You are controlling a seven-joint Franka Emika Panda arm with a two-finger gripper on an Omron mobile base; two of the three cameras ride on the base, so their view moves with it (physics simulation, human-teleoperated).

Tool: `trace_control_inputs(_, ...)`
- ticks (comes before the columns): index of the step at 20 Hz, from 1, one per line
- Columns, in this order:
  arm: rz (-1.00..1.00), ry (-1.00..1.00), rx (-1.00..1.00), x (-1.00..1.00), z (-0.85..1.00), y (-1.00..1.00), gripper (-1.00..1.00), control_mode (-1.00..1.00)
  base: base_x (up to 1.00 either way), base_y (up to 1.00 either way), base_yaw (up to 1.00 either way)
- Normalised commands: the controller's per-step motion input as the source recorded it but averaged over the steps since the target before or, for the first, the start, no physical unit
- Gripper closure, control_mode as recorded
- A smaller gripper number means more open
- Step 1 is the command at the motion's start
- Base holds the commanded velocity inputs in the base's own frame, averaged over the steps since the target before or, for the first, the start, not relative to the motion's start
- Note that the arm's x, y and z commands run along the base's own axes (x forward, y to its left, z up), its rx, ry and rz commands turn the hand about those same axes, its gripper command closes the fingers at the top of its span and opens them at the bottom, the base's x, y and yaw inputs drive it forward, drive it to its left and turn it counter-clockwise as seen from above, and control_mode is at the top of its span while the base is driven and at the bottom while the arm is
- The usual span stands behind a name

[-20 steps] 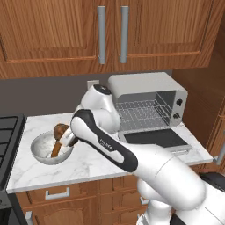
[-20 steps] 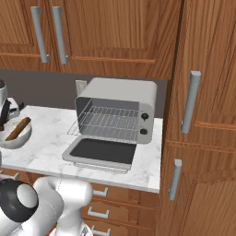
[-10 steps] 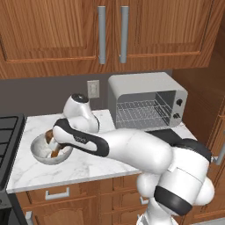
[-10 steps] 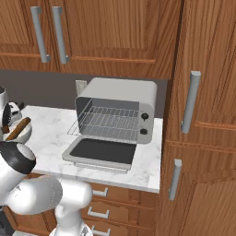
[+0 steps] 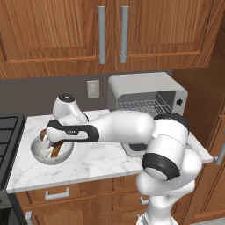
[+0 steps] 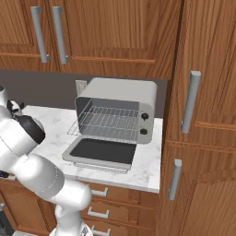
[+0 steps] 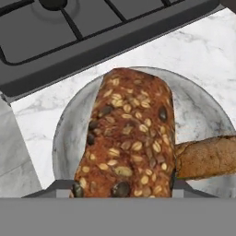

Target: Pick up the heated bread from the toaster oven and place it in the bowl. Then move the bread bowl to the dining counter.

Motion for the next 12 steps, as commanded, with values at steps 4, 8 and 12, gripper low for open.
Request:
trace_control_inputs(4,-0.01,0.00,0.00,0.00,0.00,0.05,-1.00,-1.00,0.00,0.00,0.00)
trace_control_inputs(8,-0.09,0.00,0.00,-0.02,0.00,0.00,-1.00,-1.00,0.00,0.00,0.00)
trace_control_inputs(12,-0.22,0.03,0.00,-0.16,0.00,-0.34,-1.00,-1.00,0.00,0.00,0.00)
